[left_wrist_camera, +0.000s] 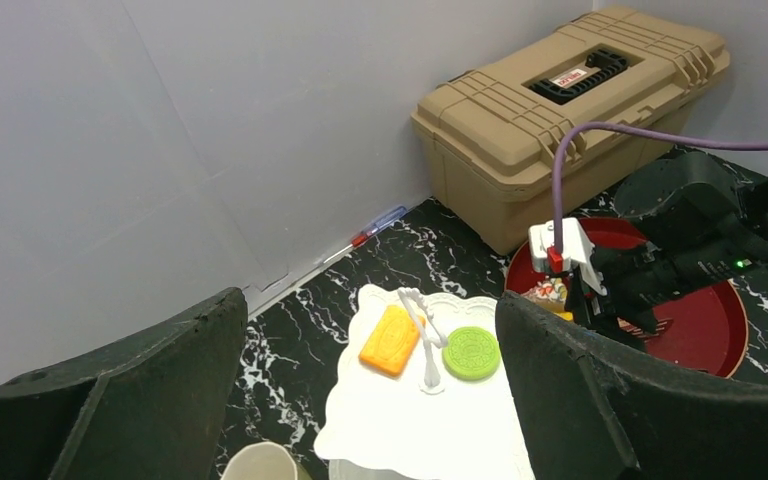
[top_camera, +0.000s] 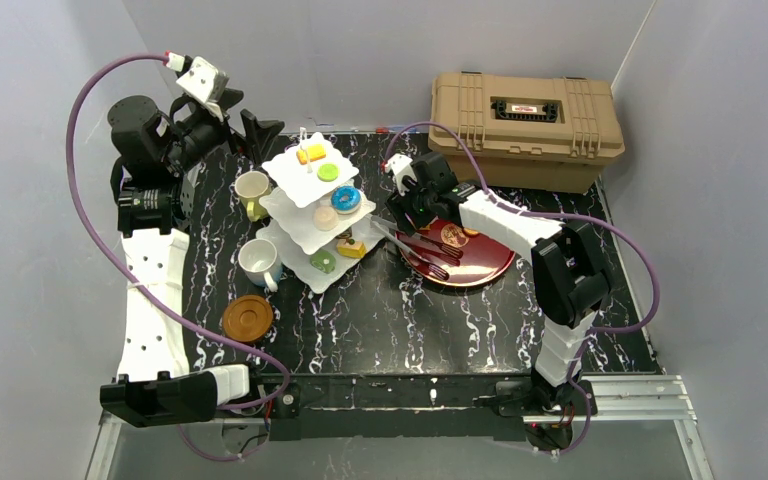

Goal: Serve the afternoon tea
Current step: Place the clamp on the tray, then adjust the desert table at the center of the board.

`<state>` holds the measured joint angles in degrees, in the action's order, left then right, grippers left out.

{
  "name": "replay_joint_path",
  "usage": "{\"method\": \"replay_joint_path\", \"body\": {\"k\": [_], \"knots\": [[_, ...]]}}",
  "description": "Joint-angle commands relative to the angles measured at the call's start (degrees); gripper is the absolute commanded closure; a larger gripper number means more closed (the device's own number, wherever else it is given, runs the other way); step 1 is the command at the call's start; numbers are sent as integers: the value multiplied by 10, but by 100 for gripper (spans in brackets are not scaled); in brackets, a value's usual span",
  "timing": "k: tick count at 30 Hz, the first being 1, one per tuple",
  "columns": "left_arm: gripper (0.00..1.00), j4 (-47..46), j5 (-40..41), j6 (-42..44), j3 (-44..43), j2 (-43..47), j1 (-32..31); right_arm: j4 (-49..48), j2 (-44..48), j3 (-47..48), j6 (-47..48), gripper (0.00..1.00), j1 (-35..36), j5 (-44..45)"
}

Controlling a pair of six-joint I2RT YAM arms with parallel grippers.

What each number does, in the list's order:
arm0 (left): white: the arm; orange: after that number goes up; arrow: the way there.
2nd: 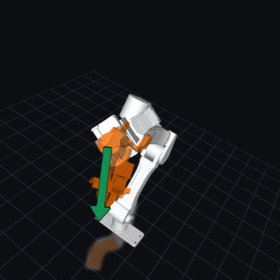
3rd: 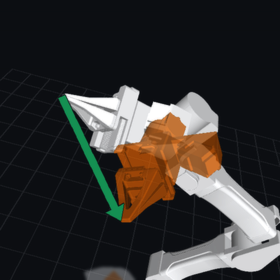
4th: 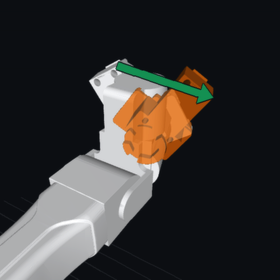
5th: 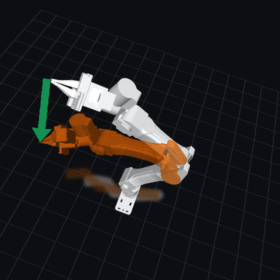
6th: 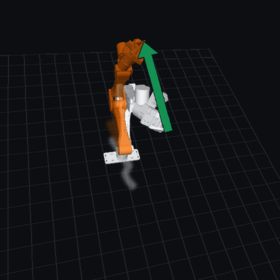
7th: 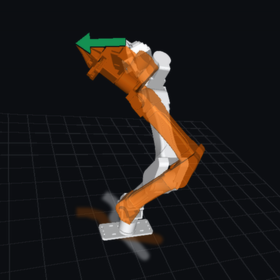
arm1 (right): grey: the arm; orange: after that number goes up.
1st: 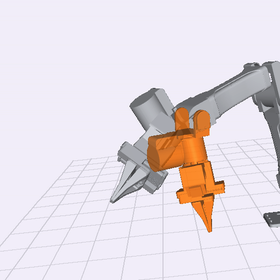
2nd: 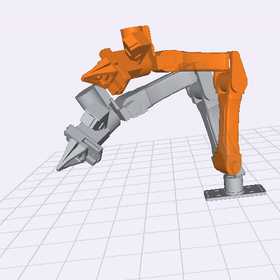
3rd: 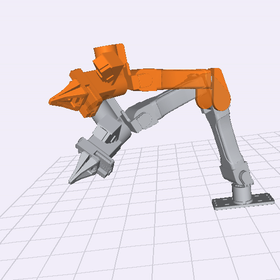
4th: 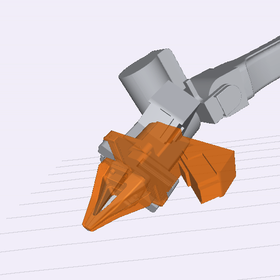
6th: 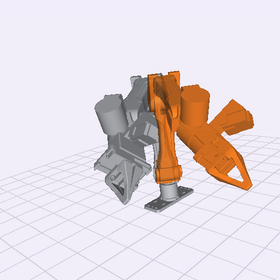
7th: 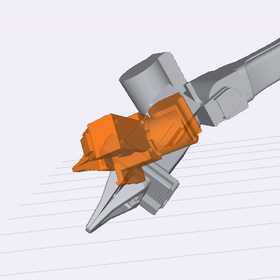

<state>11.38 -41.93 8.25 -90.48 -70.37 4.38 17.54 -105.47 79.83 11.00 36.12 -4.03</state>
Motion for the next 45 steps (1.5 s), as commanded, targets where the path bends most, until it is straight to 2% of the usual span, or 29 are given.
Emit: {"method": "replay_joint_path", "body": {"k": [1, 5, 11, 13, 16, 18, 23, 33, 37, 39, 45], "knots": [[7, -14, 3, -2, -19, 9, 3, -21, 35, 20, 2, 32, 1, 20], [7, -15, 4, -5, -19, 10, 3, -47, 84, 26, -17, 32, 1, 36], [7, -8, 8, -15, -22, 4, 3, -154, 182, 42, -101, 25, 8, 36], [7, -8, 13, -16, -19, 4, 4, -210, 209, 34, -133, 22, 29, 69], [7, -9, 35, -24, -18, 4, 3, -262, 222, 40, -122, 20, 102, 161], [7, -10, 63, -31, -18, 3, 3, -278, 207, 64, -104, 19, 162, 223], [7, -11, 155, -41, -21, -4, 6, -317, 136, 137, -55, 16, 255, 327], [8, -26, 193, -49, -8, 2, 19, -304, -18, 297, -21, 14, 283, 387], [8, -34, 195, -57, -5, 4, 24, -280, -75, 365, -10, 20, 283, 399], [8, -34, 193, -59, -5, 3, 26, -281, -99, 384, -5, 26, 283, 414], [9, -33, 188, -65, -5, 0, 28, -304, -110, 388, 6, 44, 281, 425]]}}
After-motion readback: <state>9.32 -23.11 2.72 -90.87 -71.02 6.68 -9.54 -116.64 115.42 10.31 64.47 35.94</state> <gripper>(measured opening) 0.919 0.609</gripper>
